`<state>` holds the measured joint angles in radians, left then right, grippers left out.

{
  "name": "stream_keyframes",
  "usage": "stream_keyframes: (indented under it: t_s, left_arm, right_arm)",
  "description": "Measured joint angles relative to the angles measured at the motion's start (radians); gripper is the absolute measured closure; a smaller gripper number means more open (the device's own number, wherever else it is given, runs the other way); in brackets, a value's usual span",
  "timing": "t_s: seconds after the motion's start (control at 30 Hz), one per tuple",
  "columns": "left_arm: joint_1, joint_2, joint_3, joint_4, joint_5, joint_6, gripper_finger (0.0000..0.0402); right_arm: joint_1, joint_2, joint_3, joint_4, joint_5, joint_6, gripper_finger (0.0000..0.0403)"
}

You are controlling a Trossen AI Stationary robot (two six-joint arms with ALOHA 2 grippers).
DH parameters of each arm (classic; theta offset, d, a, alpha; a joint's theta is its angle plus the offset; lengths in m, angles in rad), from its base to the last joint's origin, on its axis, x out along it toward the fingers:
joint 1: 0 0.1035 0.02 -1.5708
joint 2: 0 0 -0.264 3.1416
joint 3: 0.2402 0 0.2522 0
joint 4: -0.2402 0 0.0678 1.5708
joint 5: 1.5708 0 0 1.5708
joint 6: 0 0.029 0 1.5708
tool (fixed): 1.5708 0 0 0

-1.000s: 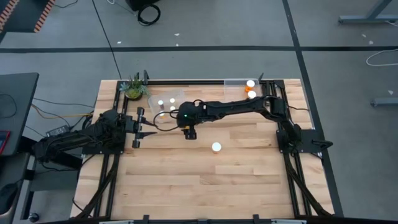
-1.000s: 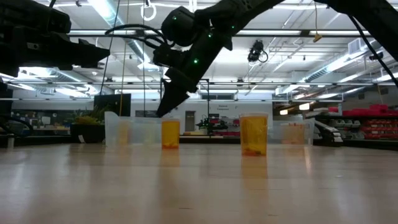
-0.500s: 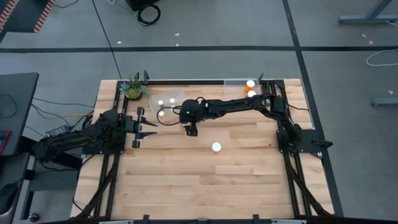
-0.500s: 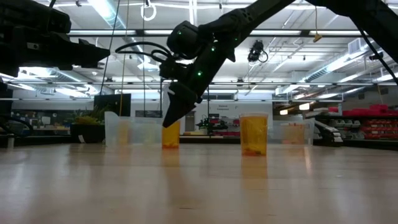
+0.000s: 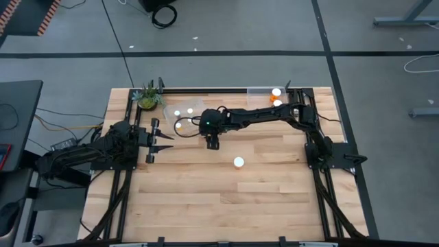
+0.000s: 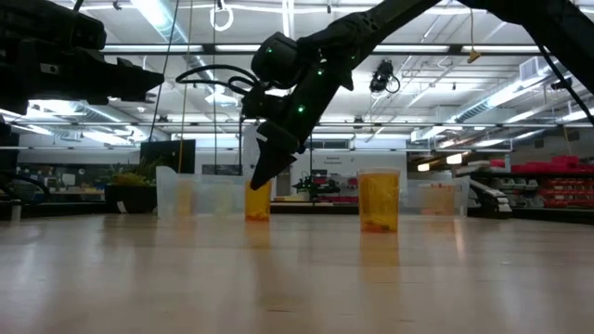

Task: Pick and place medicine bottles into bin by pill shape (circle, oval)
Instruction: Put the orange large pill bottle into the right transparent bin

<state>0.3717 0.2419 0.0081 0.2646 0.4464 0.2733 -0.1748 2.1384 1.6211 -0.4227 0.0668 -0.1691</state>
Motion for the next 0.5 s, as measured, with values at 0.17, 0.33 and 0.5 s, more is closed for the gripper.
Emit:
stream_keyframes:
  t_s: [0.17, 0.33, 0.5]
  left_arm:
    - [0.0, 0.0, 0.0, -0.001, 0.0, 0.0, 0.0254]
    - [0.0, 0.0, 0.0, 0.0, 0.0, 0.0, 0.0255]
    - [0.0, 0.0, 0.0, -0.001, 0.0, 0.0, 0.0262]
  right_arm:
    - [-0.01, -0.058, 0.012, -0.065, 0.054, -0.017, 0.0172]
    - [-0.035, -0.146, 0.012, -0.131, 0.066, -0.014, 0.017]
    - [-0.078, -0.251, 0.012, -0.193, 0.079, -0.012, 0.0171]
